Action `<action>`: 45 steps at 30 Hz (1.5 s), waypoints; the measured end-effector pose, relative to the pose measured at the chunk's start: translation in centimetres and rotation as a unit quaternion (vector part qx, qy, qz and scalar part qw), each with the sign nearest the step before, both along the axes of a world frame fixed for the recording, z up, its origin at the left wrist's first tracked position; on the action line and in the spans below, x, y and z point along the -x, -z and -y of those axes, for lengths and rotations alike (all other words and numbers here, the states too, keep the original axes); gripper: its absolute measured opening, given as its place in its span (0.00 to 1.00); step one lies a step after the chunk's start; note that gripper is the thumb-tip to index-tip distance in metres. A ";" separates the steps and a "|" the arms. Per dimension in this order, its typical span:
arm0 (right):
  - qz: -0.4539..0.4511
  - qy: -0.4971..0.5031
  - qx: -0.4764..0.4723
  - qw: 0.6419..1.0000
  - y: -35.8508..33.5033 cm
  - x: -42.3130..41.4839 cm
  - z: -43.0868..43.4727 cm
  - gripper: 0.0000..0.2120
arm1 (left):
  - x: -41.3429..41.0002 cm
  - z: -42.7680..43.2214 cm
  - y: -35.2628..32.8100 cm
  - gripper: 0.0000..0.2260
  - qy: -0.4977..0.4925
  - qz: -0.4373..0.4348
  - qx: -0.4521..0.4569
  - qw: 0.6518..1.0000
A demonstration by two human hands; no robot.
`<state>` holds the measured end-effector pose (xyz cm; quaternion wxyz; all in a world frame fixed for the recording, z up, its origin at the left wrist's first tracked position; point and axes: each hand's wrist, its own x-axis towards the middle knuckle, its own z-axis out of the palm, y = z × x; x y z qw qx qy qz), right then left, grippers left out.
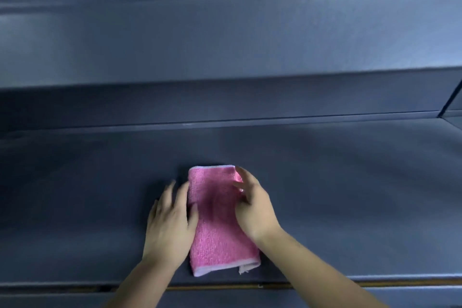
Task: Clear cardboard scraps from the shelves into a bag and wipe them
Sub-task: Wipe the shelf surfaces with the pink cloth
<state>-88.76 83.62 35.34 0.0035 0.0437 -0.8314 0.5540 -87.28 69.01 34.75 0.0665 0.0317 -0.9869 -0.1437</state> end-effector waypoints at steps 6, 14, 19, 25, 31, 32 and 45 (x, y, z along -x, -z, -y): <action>-0.036 0.058 -0.335 0.940 1.5 2.0 -1.9 0.25 | 4.1 -2.8 -0.9 0.23 0.057 0.007 -0.028 0.998; -0.025 0.099 -0.382 0.918 2.5 2.0 -1.6 0.25 | 8.1 -3.7 0.9 0.24 0.057 0.041 0.055 0.996; -0.027 0.099 -0.380 0.919 2.4 1.9 -1.4 0.26 | 7.1 -4.0 0.9 0.24 0.092 0.043 0.076 0.992; -0.012 0.088 -0.392 0.916 2.2 1.9 -1.6 0.26 | 1.5 -3.9 1.6 0.38 0.208 0.018 0.115 0.971; -0.015 0.094 -0.423 0.901 2.1 1.7 -1.5 0.24 | 2.7 0.4 1.3 0.30 0.117 0.031 0.105 0.987; -0.012 0.096 -0.424 0.900 2.2 1.6 -1.5 0.24 | 3.3 0.7 1.2 0.27 0.095 0.038 0.100 0.990; -0.013 0.111 -0.421 0.900 2.1 2.7 -1.2 0.25 | 7.1 -3.3 1.9 0.25 0.176 0.019 0.086 0.981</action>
